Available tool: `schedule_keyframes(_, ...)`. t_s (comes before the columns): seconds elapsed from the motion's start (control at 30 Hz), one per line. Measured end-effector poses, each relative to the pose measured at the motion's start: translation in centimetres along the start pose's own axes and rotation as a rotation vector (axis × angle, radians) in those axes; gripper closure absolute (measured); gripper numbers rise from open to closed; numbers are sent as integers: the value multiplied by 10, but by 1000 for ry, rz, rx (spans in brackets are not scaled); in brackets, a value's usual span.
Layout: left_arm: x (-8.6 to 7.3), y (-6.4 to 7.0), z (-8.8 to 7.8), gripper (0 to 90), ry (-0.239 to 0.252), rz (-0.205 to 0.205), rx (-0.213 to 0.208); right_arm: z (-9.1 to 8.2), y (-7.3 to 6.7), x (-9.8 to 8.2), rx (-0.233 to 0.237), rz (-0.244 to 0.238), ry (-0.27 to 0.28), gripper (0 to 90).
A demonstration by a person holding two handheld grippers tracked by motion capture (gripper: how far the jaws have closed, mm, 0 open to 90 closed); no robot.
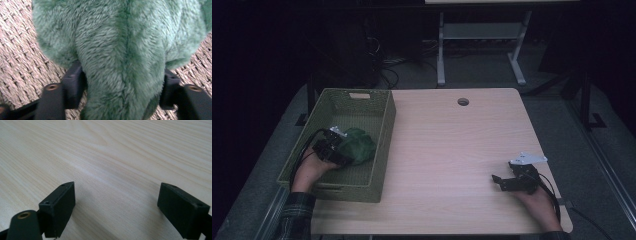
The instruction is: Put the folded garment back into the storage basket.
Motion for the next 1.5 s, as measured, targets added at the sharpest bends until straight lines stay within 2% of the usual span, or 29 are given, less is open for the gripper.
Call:
schedule_keyframes(0.1, 1, 1, 0, 193, 13, 15, 5, 0, 0, 0, 0, 0, 0, 143)
schedule_keyframes(0.2, 2, 0, -2, 142, 39, 22, -2, 0, 0, 0, 0, 0, 0, 143)
schedule_keyframes(0.33, 3, -1, -8, 136, 85, 11, -16, 0, 0, 0, 0, 2, 1, 143)
schedule_keyframes(0.4, 3, -1, -12, 136, 92, 20, -12, 0, 0, 0, 0, 2, 1, 143)
schedule_keyframes(0.63, 8, -3, -28, 135, 147, 1, -7, 0, 0, 0, 0, 3, 1, 143)
schedule_keyframes(0.8, 16, 1, -43, 135, 203, -6, -7, 0, 0, 0, 0, 2, 1, 143)
schedule_keyframes(0.93, 28, 10, -56, 136, 250, 2, -13, 0, 0, 0, 0, 3, 1, 143)
schedule_keyframes(1.17, 50, 34, -75, 141, 329, 17, -45, 0, 0, 0, 0, 2, 1, 143)
schedule_keyframes(1.5, 84, 84, -96, 143, 414, 81, -88, 0, 0, 0, 0, 2, 1, 143)
Point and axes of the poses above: each handheld gripper's, and its own axes: z roughly forward along the jaws, x roughly out of its top, y roughly to its right, the point moved 6 cm from there along z, roughly forward along the jaws, and after that the axes turned 6 degrees about -y, right-handed, at the moved point
